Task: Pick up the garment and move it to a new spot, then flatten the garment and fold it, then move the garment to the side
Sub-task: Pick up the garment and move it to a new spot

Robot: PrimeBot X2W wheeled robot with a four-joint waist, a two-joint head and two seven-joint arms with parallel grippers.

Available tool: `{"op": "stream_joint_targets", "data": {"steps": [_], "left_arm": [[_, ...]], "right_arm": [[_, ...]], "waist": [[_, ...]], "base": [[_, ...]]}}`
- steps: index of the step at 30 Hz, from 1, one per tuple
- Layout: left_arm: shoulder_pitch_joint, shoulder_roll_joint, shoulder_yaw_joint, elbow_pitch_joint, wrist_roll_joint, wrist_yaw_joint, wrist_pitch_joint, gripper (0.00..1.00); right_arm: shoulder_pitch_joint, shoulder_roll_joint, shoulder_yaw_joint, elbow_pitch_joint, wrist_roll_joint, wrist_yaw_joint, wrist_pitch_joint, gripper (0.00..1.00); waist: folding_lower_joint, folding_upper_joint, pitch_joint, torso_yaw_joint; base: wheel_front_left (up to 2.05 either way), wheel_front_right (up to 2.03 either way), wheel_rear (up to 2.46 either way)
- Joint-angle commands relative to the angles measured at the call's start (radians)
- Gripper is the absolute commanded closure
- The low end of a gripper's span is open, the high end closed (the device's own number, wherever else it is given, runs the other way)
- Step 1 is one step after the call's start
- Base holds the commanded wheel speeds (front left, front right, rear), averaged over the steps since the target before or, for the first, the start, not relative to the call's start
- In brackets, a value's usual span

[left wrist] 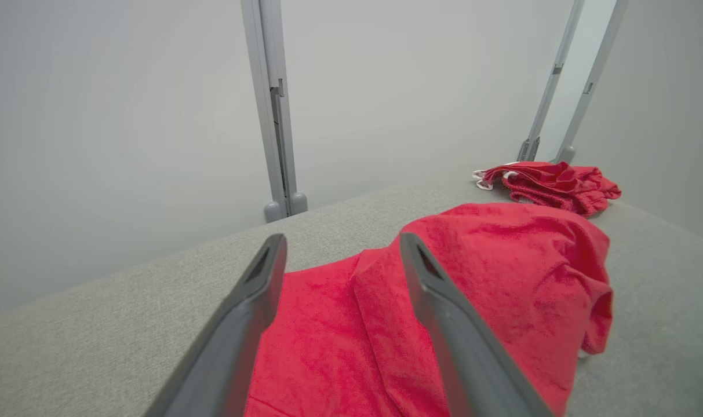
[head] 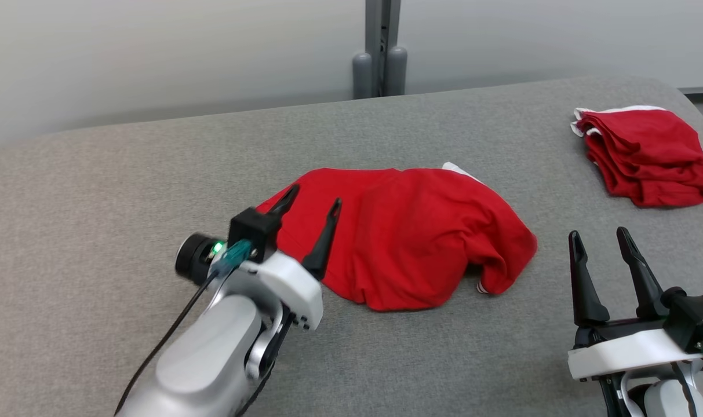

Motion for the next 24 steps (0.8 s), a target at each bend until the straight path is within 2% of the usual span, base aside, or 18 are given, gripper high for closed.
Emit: {"op": "stream_joint_targets", "data": {"steps": [1, 5, 9, 17, 24], "left_arm": [[0.065, 0.016, 0.050, -0.054, 0.026, 0.023, -0.001, 0.00], [0.219, 0.035, 0.191, -0.215, 0.099, 0.065, -0.001, 0.00], [0.368, 0.037, 0.313, -0.323, 0.155, 0.078, -0.001, 0.00], [0.535, 0.012, 0.463, -0.426, 0.247, 0.055, -0.001, 0.00], [0.613, -0.032, 0.548, -0.428, 0.297, 0.015, -0.001, 0.00]], "right_arm": [[0.011, -0.005, -0.007, 0.003, -0.004, 0.000, -0.005, 0.00], [0.025, -0.005, -0.012, 0.006, -0.007, 0.000, -0.005, 0.00], [0.039, -0.005, -0.020, 0.007, -0.011, 0.000, -0.005, 0.00], [0.058, -0.005, -0.030, 0.011, -0.014, 0.000, -0.005, 0.00], [0.073, -0.005, -0.026, 0.014, -0.003, 0.000, -0.005, 0.00]], "waist": [[0.0000, 0.0000, -0.012, 0.020], [0.0000, 0.0000, -0.022, 0.045], [0.0000, 0.0000, -0.035, 0.066], [0.0000, 0.0000, -0.048, 0.101], [0.0000, 0.0000, -0.056, 0.121]], "base": [[0.00, 0.00, 0.00], [0.00, 0.00, 0.00], [0.00, 0.00, 0.00], [0.00, 0.00, 0.00], [0.00, 0.00, 0.00]]}}
